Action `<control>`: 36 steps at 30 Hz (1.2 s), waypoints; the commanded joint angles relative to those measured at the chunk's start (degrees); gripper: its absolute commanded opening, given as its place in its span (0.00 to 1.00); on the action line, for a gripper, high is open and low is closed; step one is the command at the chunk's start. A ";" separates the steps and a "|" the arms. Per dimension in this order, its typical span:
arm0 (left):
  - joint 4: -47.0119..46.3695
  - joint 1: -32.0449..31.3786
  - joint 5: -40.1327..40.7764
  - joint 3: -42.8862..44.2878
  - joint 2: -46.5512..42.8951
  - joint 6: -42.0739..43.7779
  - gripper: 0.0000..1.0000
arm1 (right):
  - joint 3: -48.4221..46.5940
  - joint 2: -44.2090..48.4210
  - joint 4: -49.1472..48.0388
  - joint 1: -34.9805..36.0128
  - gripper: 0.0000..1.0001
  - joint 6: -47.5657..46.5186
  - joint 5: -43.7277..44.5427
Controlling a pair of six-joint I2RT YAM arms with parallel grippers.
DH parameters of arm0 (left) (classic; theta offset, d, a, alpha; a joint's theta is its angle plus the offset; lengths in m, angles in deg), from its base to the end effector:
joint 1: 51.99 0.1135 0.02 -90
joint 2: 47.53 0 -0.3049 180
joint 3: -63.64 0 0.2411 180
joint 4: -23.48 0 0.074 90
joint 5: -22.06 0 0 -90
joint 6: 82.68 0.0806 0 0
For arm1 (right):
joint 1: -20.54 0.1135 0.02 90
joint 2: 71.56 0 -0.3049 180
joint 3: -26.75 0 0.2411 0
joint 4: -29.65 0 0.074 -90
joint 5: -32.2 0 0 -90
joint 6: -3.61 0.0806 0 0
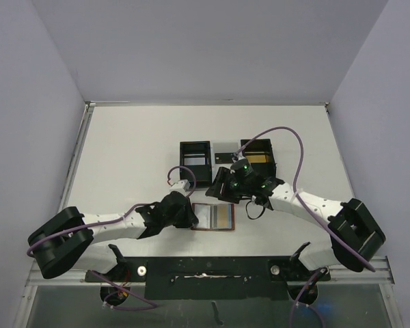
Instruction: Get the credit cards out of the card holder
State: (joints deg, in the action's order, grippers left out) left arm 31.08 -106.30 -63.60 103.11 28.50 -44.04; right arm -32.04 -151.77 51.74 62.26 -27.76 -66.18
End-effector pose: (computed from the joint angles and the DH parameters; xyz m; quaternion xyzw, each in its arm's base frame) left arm 0.1513 -0.2001 0.1582 0.0090 0.9205 -0.2891 0.2629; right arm 0.2192 0.2111 0.2201 0.1062 0.9107 0.3453 0.2005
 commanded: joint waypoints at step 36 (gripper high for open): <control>-0.84 -0.28 -1.53 2.67 -0.93 2.40 0.02 | 1.41 -2.24 12.54 5.30 0.54 1.08 10.49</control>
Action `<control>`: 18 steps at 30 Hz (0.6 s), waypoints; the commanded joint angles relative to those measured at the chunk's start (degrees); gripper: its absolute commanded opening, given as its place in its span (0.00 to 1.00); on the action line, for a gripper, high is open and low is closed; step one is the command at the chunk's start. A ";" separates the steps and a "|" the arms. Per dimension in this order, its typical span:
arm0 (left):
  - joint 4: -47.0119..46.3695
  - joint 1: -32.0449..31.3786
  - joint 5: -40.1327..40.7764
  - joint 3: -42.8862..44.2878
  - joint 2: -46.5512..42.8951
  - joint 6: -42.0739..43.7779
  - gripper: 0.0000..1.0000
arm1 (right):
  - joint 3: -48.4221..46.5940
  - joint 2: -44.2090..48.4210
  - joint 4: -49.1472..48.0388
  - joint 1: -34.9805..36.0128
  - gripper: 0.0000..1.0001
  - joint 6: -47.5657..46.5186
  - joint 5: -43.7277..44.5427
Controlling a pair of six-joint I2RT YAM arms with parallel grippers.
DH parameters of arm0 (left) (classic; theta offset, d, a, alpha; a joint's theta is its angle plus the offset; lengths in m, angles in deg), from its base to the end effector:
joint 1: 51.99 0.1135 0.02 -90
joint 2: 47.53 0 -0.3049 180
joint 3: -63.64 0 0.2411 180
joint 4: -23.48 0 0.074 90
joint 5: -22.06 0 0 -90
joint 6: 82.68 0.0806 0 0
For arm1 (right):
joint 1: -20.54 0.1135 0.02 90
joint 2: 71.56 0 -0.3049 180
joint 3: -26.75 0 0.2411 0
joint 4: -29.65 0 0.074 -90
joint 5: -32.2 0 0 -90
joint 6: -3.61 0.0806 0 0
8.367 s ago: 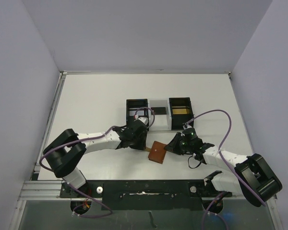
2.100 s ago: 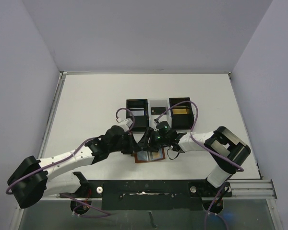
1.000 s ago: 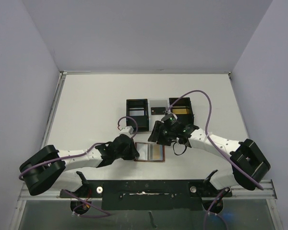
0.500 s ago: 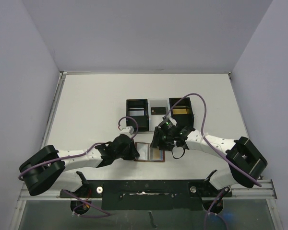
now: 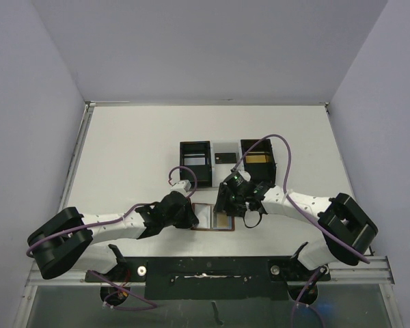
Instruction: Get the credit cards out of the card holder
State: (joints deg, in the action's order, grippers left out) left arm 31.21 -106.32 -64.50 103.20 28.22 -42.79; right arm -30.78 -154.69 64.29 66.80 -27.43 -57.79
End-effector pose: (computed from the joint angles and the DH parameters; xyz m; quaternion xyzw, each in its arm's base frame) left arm 0.1502 -0.2009 0.1595 0.0221 0.9196 -0.2923 0.2615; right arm 0.1920 0.2006 0.1778 0.1069 0.9605 0.2040 0.1560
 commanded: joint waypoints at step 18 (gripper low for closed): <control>-0.22 -0.25 -0.63 3.07 -0.87 1.32 0.02 | -3.16 -0.36 5.52 3.08 0.53 1.50 6.69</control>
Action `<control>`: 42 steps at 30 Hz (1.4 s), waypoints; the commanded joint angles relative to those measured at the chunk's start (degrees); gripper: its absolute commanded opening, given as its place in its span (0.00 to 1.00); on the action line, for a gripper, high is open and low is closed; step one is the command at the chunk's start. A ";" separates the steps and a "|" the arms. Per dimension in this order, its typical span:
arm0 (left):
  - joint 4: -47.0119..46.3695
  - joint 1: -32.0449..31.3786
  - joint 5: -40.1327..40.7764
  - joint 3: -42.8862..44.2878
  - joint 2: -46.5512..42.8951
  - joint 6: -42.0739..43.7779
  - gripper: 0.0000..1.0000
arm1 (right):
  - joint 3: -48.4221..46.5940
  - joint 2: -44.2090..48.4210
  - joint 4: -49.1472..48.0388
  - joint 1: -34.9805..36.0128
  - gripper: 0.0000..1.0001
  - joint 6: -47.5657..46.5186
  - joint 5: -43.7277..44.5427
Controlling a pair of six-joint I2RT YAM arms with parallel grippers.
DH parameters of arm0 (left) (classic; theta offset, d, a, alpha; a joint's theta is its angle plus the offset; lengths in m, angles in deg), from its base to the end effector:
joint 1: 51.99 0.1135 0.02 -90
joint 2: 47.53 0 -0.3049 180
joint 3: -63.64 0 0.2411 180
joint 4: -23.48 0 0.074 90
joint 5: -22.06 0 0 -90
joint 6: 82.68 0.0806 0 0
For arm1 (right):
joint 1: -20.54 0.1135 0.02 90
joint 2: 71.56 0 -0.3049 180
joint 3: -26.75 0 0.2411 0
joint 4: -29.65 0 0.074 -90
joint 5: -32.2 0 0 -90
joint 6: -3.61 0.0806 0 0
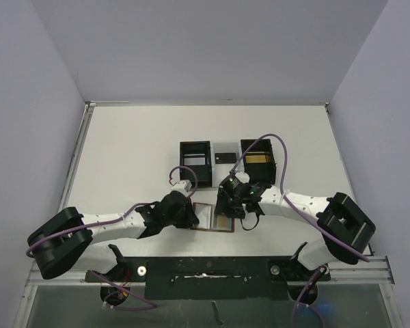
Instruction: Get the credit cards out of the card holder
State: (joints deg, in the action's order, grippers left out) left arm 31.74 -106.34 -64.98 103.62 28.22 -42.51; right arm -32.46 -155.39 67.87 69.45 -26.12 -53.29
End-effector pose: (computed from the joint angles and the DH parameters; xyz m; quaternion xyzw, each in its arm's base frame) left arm 0.1500 -0.2021 0.1607 0.0262 0.9200 -0.2934 0.2586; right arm 0.1867 0.2045 0.1789 0.1053 0.9656 0.1691 0.1671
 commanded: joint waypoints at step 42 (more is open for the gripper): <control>-2.63 -0.23 -1.33 1.69 -0.91 0.78 0.01 | -0.86 2.20 -14.51 -0.65 0.42 -2.40 -12.06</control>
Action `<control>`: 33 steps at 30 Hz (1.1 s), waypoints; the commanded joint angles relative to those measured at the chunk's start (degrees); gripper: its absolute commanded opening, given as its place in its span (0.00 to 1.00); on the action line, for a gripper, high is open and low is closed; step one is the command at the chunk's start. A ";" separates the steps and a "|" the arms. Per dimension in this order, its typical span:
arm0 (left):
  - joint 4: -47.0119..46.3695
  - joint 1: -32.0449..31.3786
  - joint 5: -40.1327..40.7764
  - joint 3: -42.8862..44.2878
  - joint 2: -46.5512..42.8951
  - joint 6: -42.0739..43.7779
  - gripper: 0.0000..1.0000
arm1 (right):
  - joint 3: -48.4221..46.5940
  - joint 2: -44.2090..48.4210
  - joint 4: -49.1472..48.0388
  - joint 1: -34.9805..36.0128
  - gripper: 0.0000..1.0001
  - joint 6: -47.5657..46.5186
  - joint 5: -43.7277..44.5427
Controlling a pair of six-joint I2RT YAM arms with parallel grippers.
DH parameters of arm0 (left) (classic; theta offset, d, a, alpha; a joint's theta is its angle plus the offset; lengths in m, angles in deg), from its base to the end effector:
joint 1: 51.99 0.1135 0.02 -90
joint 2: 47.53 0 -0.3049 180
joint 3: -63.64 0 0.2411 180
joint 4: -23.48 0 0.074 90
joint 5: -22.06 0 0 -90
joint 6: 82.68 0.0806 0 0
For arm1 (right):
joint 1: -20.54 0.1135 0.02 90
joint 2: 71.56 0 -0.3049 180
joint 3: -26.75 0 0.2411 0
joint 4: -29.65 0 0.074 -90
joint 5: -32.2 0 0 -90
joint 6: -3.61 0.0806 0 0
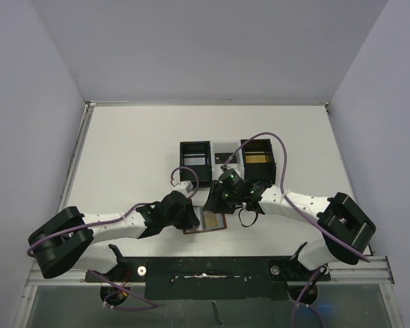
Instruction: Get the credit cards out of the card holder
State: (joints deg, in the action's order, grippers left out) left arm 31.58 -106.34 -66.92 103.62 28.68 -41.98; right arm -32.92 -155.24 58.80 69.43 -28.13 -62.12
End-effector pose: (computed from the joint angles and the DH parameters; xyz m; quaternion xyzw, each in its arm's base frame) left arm 0.1483 -0.2043 0.1591 0.0371 0.9208 -0.3000 0.2463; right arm 0.1922 0.2294 0.1949 0.0656 0.9459 0.2753 0.1587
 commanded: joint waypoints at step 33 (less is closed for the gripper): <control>15.85 -0.14 18.74 -5.06 -23.20 -11.36 0.00 | -0.39 -9.61 -27.43 -0.93 0.42 3.55 -22.75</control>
State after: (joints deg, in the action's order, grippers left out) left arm 43.63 -106.32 -52.61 99.27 8.35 -49.83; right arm -31.85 -163.98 37.62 68.20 -25.79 -80.81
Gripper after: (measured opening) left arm 0.005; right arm 0.424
